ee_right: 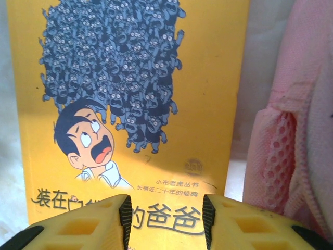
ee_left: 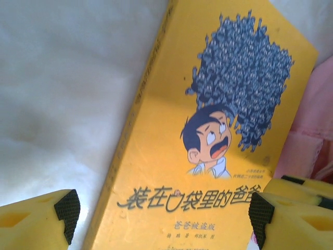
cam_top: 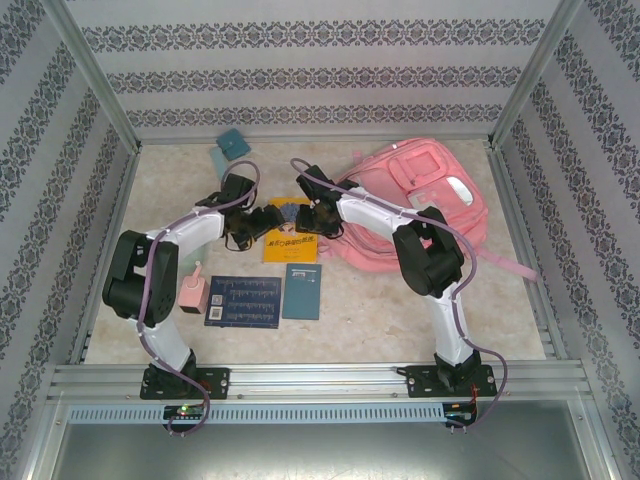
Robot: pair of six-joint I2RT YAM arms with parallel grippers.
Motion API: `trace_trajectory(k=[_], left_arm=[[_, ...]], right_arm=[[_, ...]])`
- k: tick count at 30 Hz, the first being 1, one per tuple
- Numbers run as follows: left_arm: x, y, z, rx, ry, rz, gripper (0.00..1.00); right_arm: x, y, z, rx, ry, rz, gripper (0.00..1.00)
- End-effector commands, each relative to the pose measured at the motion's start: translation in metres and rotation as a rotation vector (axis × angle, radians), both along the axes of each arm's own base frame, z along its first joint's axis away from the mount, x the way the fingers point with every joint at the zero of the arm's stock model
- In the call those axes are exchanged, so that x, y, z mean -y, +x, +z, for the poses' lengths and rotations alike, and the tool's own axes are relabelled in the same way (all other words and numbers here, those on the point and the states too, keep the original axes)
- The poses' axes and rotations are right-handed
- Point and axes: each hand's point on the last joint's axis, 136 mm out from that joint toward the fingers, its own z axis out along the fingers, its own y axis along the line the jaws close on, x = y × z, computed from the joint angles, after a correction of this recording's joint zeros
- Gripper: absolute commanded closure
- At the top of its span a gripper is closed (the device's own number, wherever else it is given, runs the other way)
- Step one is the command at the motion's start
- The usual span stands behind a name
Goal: Pack the student bag
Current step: Close the student bag at the top-right of the table, then pick up the book at the center of the table.
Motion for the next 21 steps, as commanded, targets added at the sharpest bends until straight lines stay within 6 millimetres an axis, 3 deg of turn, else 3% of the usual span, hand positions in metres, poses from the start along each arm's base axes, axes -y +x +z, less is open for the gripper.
trace_trajectory(k=[1,11,21], left_arm=[[0.002,0.001,-0.01,-0.027,0.017,-0.099,0.14],[0.013,-0.004,-0.047,-0.096,-0.002,-0.211,0.17],[0.025,-0.003,-0.04,-0.05,-0.061,-0.279,0.22]], right_arm=[[0.034,-0.02,-0.035,-0.099,-0.142,-0.033,0.56],[0.028,-0.018,-0.054,-0.152,-0.126,-0.019,0.56],[0.056,-0.019,-0.054,-0.158,-0.281,-0.077,0.5]])
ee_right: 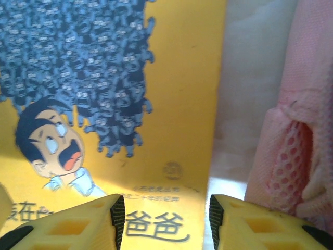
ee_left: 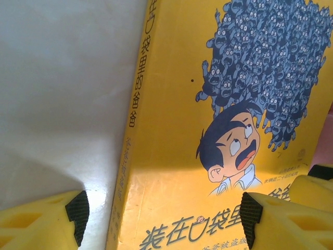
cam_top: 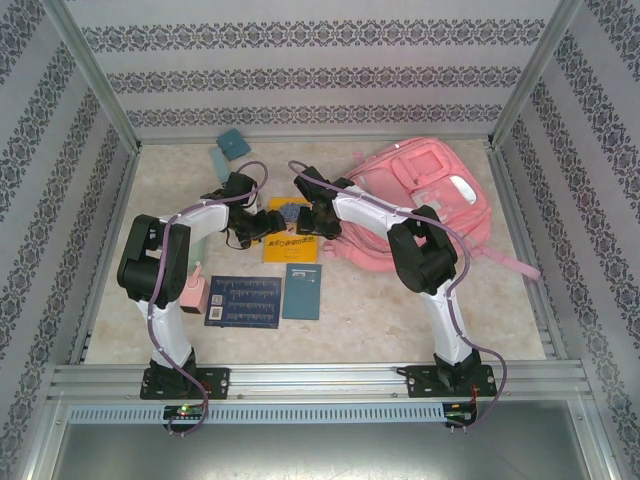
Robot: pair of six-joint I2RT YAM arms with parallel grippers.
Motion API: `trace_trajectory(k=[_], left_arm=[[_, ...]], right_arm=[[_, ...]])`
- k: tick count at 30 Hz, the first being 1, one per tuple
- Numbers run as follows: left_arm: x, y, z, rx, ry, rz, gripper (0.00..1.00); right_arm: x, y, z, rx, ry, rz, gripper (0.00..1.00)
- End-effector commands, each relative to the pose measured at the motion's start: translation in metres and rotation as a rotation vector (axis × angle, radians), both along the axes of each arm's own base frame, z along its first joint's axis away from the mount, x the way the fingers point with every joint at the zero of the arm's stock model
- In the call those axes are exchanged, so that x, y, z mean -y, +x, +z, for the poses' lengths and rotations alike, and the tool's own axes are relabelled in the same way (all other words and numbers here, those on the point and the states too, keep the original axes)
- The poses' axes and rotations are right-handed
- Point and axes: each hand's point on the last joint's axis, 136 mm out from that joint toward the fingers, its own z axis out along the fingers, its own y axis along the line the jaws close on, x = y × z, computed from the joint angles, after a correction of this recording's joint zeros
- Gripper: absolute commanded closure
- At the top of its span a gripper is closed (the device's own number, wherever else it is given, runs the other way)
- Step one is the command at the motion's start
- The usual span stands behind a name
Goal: Pack the student bag
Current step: Pick up the book at the center of the table.
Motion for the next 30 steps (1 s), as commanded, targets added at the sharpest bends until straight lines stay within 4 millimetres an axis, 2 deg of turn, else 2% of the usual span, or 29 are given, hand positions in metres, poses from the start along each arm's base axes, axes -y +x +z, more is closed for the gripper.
trace_trajectory(k=[1,4,7,9,14,18,21,23,30], left_arm=[[0.015,-0.007,-0.01,-0.015,-0.042,-0.083,0.22],[0.015,-0.008,-0.011,-0.023,-0.035,-0.088,0.22],[0.014,-0.009,-0.013,-0.028,-0.034,-0.087,0.22],[0.012,-0.011,-0.014,-0.034,-0.028,-0.083,0.22],[0.013,-0.011,-0.016,-0.037,-0.03,-0.081,0.22],[0.014,-0.013,-0.018,-0.043,-0.043,-0.08,0.22],[0.019,-0.012,-0.013,-0.038,-0.089,-0.075,0.25],[0.024,-0.009,-0.002,-0.014,-0.169,-0.062,0.29],[0.032,0.015,0.076,0.187,-0.495,0.006,0.35]], right_arm=[[0.047,-0.018,-0.039,-0.114,-0.202,-0.06,0.5],[0.039,-0.018,-0.044,-0.139,-0.152,-0.055,0.48],[0.01,-0.016,-0.045,-0.155,0.003,-0.006,0.48],[-0.008,-0.01,-0.038,-0.128,0.076,0.043,0.49],[-0.04,-0.004,-0.031,-0.136,0.202,0.13,0.52],[-0.059,0.0,-0.026,-0.137,0.273,0.163,0.55],[-0.064,0.003,-0.027,-0.142,0.287,0.166,0.55],[-0.064,0.003,-0.029,-0.146,0.282,0.165,0.55],[-0.058,0.002,-0.029,-0.149,0.277,0.155,0.55]])
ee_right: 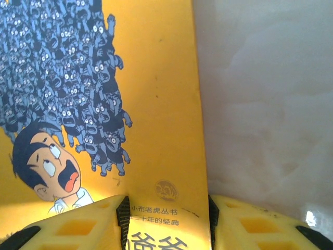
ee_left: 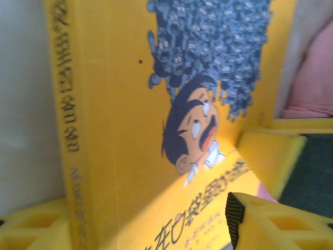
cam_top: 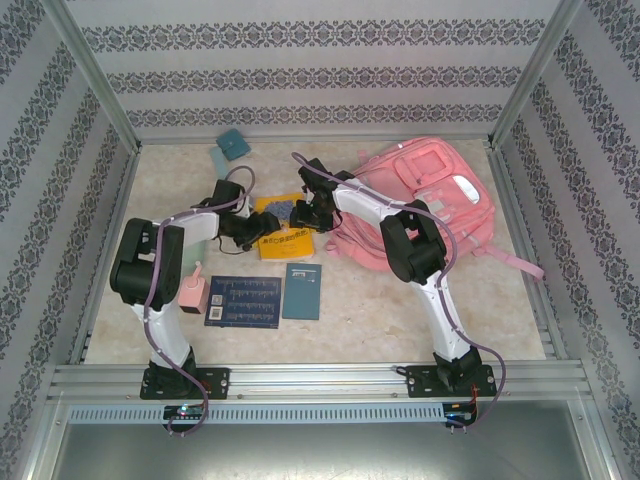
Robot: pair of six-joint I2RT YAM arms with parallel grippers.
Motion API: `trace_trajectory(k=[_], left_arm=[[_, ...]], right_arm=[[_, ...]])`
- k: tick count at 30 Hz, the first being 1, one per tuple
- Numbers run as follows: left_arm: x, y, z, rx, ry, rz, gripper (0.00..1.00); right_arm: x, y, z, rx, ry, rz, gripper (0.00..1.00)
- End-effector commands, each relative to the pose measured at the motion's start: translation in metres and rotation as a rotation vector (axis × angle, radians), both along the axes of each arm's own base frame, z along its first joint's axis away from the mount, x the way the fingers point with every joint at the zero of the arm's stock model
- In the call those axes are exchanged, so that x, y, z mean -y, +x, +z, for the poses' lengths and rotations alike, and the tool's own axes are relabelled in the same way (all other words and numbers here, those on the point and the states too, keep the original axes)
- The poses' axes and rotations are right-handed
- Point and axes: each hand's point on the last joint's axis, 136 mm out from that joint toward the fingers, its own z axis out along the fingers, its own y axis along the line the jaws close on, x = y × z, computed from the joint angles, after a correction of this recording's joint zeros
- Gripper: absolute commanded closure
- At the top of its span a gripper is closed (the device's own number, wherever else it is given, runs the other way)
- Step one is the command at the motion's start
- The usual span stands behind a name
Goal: Pack the student bag
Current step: Pick up the book at the center of the table.
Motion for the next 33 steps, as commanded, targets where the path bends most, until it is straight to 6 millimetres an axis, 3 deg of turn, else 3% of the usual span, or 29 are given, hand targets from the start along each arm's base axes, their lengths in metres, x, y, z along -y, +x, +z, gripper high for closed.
trace_trajectory(k=[1,3,7,9,12,17,20,25,28,31,33], left_arm=[[0.031,0.022,0.075,0.193,-0.267,-0.036,0.36],[0.034,0.025,0.077,0.192,-0.287,-0.041,0.44],[0.023,0.022,0.051,0.125,-0.179,-0.026,0.57],[0.02,0.019,0.042,0.095,-0.14,-0.028,0.68],[0.014,0.015,0.035,0.072,-0.09,-0.032,0.82],[0.011,0.016,0.042,0.096,-0.063,-0.038,0.96],[0.011,0.017,0.048,0.111,-0.064,-0.035,1.0],[0.013,0.021,0.06,0.138,-0.086,-0.031,1.0],[0.017,0.022,0.068,0.149,-0.112,-0.032,1.0],[0.02,0.024,0.08,0.176,-0.133,-0.027,1.0],[0.021,0.025,0.088,0.195,-0.137,-0.028,1.0]], right_arm=[[-0.022,-0.017,-0.017,-0.046,0.058,0.066,0.54],[-0.023,-0.016,-0.013,-0.038,0.063,0.067,0.55],[-0.02,-0.011,-0.004,-0.008,0.05,0.065,0.54],[-0.017,-0.01,0.004,0.016,0.04,0.073,0.54],[-0.011,-0.007,0.022,0.07,0.012,0.085,0.53],[0.012,0.003,0.065,0.203,-0.068,0.077,0.5],[0.039,0.008,0.091,0.291,-0.159,0.069,0.48],[0.108,0.013,0.106,0.371,-0.391,0.046,0.47],[0.149,0.011,0.101,0.347,-0.506,0.034,0.48],[0.178,0.005,0.084,0.29,-0.568,0.044,0.48],[0.187,0.003,0.074,0.26,-0.584,0.057,0.49]])
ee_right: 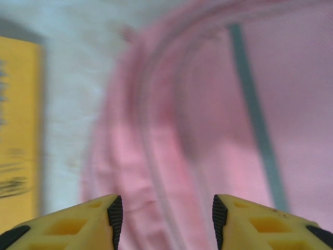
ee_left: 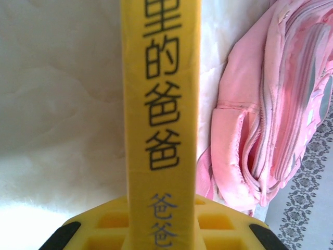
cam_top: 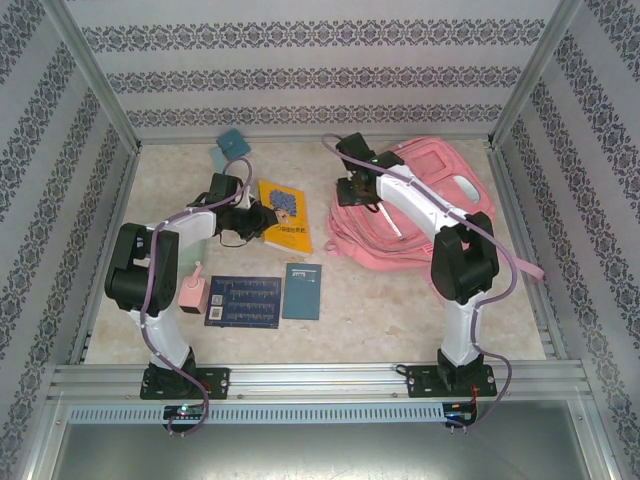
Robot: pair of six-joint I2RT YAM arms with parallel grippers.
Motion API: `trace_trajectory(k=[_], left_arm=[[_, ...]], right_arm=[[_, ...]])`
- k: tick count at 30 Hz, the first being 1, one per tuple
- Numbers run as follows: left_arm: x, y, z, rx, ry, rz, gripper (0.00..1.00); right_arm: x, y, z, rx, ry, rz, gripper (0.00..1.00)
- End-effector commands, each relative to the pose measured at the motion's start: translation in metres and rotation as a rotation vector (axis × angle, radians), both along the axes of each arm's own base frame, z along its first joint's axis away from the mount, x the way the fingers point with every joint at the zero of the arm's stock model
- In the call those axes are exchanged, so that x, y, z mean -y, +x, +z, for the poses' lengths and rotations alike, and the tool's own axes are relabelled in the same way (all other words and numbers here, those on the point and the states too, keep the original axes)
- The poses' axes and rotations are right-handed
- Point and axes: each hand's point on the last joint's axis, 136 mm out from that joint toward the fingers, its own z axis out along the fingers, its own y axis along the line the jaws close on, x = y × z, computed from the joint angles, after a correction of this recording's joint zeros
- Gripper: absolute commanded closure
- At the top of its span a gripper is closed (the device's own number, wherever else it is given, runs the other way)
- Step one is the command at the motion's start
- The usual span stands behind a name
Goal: Pack the student bag
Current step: Pick up the book at the center of the table, then open the student bag at the top-right of the table.
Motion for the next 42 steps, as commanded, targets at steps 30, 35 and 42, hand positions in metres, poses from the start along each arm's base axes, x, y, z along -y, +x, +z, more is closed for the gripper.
trace_trajectory(k=[30,35,42], left_arm=[[0.044,0.01,0.114,0.257,-0.179,0.008,1.0],[0.05,0.013,0.13,0.301,-0.219,0.047,1.0],[0.069,0.017,0.144,0.346,-0.293,0.062,1.0]], right_arm=[[0.028,0.011,0.042,0.057,-0.126,0.023,1.0],[0.024,0.021,0.099,0.146,-0.032,0.007,1.0],[0.012,0.03,0.166,0.238,0.215,-0.009,1.0]])
